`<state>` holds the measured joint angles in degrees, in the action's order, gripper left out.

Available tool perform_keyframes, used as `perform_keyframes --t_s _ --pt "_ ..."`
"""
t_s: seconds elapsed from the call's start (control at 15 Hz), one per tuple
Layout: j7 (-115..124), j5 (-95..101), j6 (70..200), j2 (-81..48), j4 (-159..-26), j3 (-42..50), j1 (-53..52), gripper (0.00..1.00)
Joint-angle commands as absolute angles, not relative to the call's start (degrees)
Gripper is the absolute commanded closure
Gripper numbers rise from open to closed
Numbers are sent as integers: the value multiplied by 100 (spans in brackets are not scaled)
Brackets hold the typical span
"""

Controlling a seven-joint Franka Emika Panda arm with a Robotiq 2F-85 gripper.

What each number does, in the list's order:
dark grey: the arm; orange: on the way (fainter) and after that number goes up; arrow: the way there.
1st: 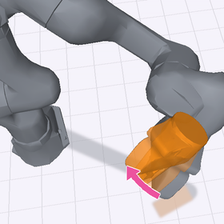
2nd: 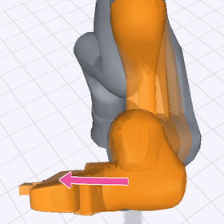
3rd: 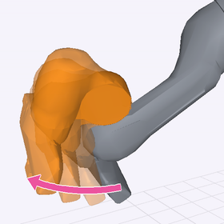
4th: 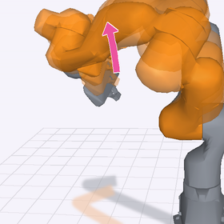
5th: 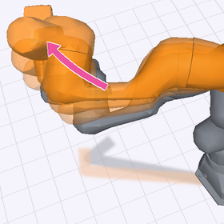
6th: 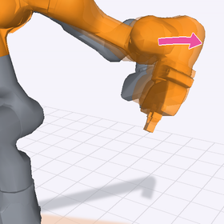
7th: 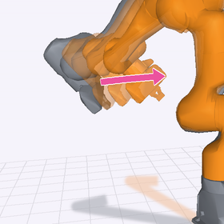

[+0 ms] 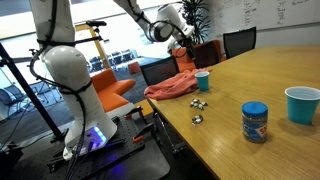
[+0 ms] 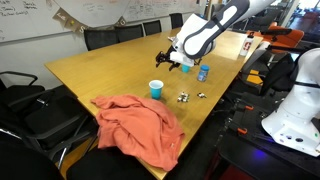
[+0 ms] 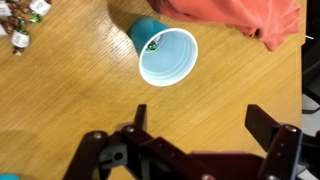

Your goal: Put one small candy inside the blue cup

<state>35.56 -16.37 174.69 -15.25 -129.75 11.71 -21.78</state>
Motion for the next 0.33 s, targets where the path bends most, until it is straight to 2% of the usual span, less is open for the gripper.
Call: perform_keyframes --t_s 0.0,0.27 --pt "3980 -1016 17089 -321 -13963 1996 -2514 0" --pt "4669 67 16842 261 -14321 2499 -2450 0"
